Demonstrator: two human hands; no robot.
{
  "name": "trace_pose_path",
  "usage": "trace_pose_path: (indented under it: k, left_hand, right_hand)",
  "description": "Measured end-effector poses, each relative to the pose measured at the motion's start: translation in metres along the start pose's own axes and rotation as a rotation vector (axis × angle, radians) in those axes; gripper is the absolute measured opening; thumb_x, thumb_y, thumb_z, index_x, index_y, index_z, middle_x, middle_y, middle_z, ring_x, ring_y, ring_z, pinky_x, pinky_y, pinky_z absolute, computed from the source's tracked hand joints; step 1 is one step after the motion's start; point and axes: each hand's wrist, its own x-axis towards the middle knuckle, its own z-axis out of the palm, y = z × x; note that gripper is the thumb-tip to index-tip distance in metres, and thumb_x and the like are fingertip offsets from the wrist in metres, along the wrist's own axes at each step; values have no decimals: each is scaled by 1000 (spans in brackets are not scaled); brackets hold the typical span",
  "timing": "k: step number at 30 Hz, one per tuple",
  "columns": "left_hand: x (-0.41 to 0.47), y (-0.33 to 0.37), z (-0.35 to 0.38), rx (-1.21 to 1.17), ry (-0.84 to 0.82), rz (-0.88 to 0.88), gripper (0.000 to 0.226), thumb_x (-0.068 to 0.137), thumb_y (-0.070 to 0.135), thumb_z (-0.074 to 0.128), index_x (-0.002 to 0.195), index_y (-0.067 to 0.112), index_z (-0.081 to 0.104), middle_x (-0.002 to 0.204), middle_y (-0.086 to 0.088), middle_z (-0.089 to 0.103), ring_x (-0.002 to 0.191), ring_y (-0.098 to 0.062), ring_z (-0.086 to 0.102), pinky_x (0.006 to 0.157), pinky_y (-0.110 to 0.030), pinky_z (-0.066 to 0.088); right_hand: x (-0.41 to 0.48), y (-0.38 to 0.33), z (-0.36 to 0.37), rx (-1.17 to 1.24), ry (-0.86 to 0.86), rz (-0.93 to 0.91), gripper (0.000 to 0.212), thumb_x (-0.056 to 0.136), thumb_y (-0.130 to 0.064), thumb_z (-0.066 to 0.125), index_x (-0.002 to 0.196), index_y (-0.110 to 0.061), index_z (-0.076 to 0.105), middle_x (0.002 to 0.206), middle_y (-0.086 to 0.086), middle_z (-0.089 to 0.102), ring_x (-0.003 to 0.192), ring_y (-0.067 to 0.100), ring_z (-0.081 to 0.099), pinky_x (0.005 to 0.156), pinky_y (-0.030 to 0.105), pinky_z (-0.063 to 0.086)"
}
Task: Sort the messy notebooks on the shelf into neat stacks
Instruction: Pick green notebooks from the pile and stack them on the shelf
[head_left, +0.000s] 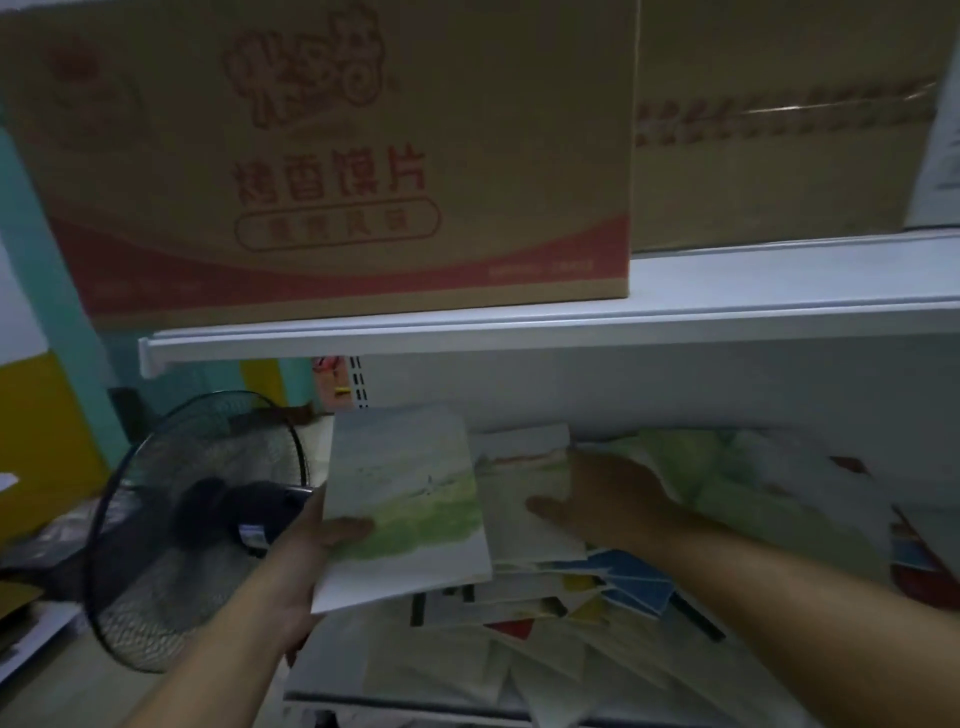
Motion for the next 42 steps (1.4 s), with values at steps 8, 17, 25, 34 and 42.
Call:
trace_pose_path:
  k: [8, 17, 25, 34, 42]
  left_hand:
    - [-3, -10, -30, -38, -47, -43, 51, 78, -12, 55, 110, 27, 59, 109, -16, 66, 98, -44, 62, 80, -51, 52]
    - [-9, 1, -57, -79, -30, 1, 64, 66, -3, 59, 122, 28, 55, 108, -15, 68, 94, -42, 64, 79, -49, 52]
    - [-2, -1, 12, 4, -152, 59, 35, 83, 20, 60, 116, 30, 56, 111, -2, 71, 102, -28, 66, 90, -43, 49]
    - [4, -18, 91, 77, -272, 58, 38, 84, -3, 50, 102, 29, 62, 90, 0, 76, 80, -22, 71, 72, -39, 50]
    - [2, -19, 135, 121, -180, 27, 28, 88, 6, 55, 106, 26, 64, 98, -3, 73, 94, -30, 65, 81, -40, 50]
  right_hand:
    - [-9, -34, -13, 424, 6, 222, 64, 76, -36, 75, 129, -15, 47, 124, 1, 55, 113, 20, 55, 86, 21, 45]
    - [-25, -24, -29, 974, 103, 143, 40, 95, -11, 52, 132, -22, 43, 125, 0, 52, 91, 6, 55, 70, 14, 47]
    - [-58, -29, -43, 1284, 207, 262, 36, 93, -16, 57, 123, -35, 51, 113, -6, 62, 93, 14, 62, 74, 18, 51]
    - [-100, 45, -64, 260, 127, 425, 42, 96, -45, 40, 132, -24, 46, 112, -1, 62, 101, 18, 58, 80, 26, 45]
    - [-119, 145, -47, 41, -123, 719, 88, 77, -80, 37, 141, -19, 29, 145, 1, 40, 122, 22, 50, 95, 33, 44]
